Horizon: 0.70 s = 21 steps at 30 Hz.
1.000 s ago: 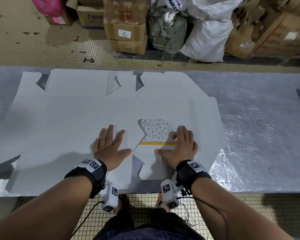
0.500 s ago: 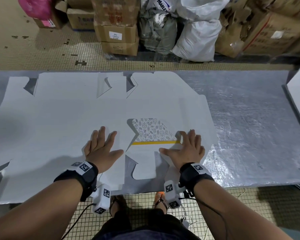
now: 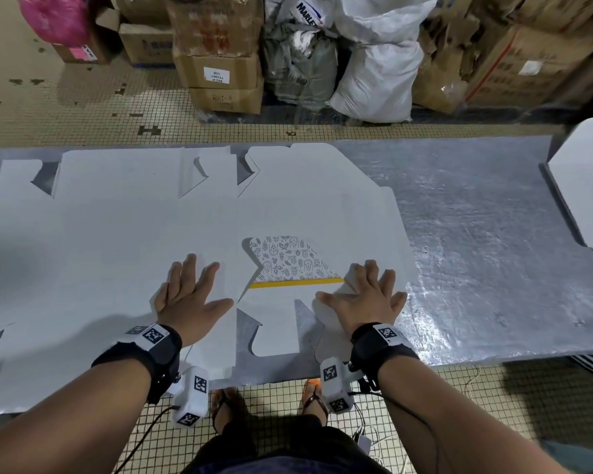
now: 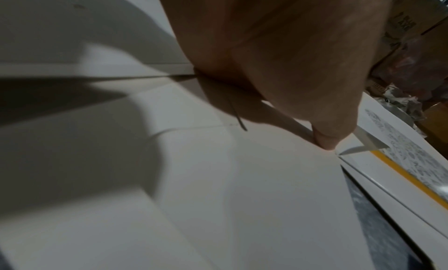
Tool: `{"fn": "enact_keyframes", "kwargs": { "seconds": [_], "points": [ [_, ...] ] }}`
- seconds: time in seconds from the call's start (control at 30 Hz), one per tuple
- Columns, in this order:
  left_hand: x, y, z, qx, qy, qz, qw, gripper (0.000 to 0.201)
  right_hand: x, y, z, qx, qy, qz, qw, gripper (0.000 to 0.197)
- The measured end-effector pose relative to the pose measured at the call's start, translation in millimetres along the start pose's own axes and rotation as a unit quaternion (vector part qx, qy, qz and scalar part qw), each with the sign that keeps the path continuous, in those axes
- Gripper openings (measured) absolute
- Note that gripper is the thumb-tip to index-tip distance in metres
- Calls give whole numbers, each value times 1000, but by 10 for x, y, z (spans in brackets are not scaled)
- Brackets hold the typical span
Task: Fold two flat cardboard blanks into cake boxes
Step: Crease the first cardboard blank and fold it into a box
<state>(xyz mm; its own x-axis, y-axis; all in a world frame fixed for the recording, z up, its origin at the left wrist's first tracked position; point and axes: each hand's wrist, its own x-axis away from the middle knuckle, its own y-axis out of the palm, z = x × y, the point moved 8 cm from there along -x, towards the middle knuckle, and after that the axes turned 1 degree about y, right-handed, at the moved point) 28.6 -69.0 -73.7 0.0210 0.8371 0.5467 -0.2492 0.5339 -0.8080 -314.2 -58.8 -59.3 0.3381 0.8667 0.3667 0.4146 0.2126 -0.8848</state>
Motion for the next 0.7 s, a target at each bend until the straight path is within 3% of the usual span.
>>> {"fn": "enact_keyframes", "kwargs": {
  "seconds": [0.53,0.7],
  "points": [
    [18,-18,21,5,-3,17,1000,74,-40,-133,116,-2,-50,33,998,42],
    [7,-3,17,6,-2,16,1000,78,-38,-119,155,-18,-59,29,998,42]
  ]
}}
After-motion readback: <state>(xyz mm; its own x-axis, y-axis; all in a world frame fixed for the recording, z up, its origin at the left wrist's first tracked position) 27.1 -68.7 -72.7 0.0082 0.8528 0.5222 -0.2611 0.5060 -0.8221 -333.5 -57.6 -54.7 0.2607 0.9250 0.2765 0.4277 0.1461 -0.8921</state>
